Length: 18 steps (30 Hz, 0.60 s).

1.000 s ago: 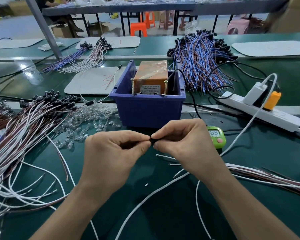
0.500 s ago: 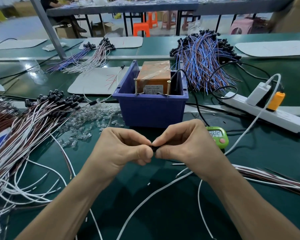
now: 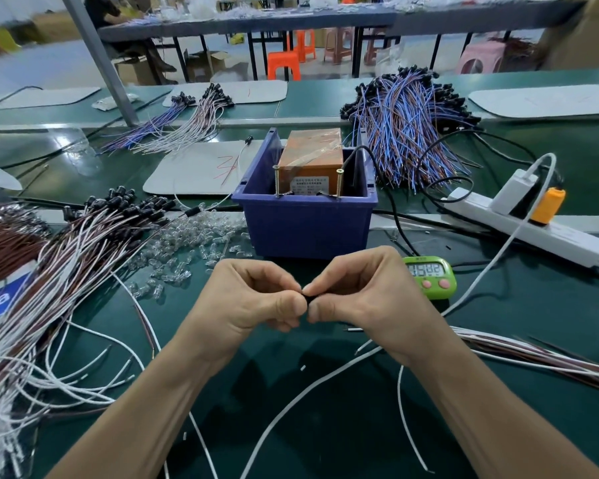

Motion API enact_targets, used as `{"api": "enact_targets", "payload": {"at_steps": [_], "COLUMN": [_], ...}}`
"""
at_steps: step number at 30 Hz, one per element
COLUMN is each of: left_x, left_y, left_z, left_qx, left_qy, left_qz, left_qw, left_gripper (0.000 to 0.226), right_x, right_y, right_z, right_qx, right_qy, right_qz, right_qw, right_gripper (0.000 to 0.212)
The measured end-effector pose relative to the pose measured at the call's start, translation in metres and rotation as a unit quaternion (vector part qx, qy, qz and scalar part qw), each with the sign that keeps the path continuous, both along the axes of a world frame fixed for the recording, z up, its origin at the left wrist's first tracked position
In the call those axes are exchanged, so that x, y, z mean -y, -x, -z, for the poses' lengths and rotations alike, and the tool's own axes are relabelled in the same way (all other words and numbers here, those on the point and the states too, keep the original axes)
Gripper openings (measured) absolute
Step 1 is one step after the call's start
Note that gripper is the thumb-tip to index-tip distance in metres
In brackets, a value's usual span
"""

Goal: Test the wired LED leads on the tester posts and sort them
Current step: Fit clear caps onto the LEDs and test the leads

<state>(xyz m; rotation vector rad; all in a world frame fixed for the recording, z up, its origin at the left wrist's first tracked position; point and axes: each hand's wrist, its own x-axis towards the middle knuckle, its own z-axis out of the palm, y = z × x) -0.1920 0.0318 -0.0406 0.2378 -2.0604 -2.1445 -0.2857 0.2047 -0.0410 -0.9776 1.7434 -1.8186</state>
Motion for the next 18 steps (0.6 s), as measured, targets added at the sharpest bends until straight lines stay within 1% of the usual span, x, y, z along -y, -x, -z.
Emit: {"api": "enact_targets", "payload": {"at_steps": [1, 3, 5, 7, 9, 11, 12, 14, 16, 18], "left_x": [-0.002, -0.005, -0.007, -0.004, 0.003, 0.013, 0.018, 0.027, 0.034, 0.038], "left_y": [0.0, -0.001, -0.004, -0.007, -0.008, -0.01, -0.011, -0.013, -0.014, -0.017], "left_z": [-0.001, -0.004, -0.007, -0.01, -0.014, -0.017, -0.02, -0.024, -0.026, -0.031], "left_qx": [-0.003, -0.017, -0.035, -0.057, -0.076, -0.088, -0.091, -0.085, -0.07, -0.051], "left_qy": [0.007, 0.044, 0.086, 0.104, 0.079, 0.031, 0.005, -0.013, 0.016, 0.053], "left_qz": [-0.004, -0.018, -0.034, -0.058, -0.102, -0.145, -0.161, -0.179, -0.183, -0.146], "left_qw": [1.0, 0.999, 0.995, 0.991, 0.989, 0.985, 0.983, 0.98, 0.981, 0.987], "left_gripper": [0.027, 0.022, 0.016, 0.01, 0.016, 0.014, 0.012, 0.002, 0.012, 0.007], "right_x": [-0.001, -0.002, -0.004, -0.007, -0.013, -0.023, -0.029, -0.042, -0.055, -0.064], "right_y": [0.0, -0.001, -0.001, 0.0, 0.003, 0.005, 0.005, 0.005, 0.005, 0.003], "right_z": [-0.002, -0.008, -0.015, -0.024, -0.033, -0.041, -0.046, -0.059, -0.073, -0.085], "right_qx": [-0.002, -0.017, -0.03, -0.038, -0.051, -0.07, -0.092, -0.14, -0.185, -0.214], "right_qy": [-0.001, -0.021, -0.069, -0.134, -0.195, -0.235, -0.263, -0.326, -0.378, -0.396], "right_qz": [0.005, 0.012, 0.012, 0.009, 0.011, 0.017, 0.024, 0.04, 0.066, 0.106], "right_qw": [1.0, 1.0, 0.997, 0.99, 0.979, 0.969, 0.96, 0.934, 0.905, 0.886], "right_gripper": [0.021, 0.02, 0.019, 0.018, 0.013, 0.011, 0.014, 0.019, 0.021, 0.023]}}
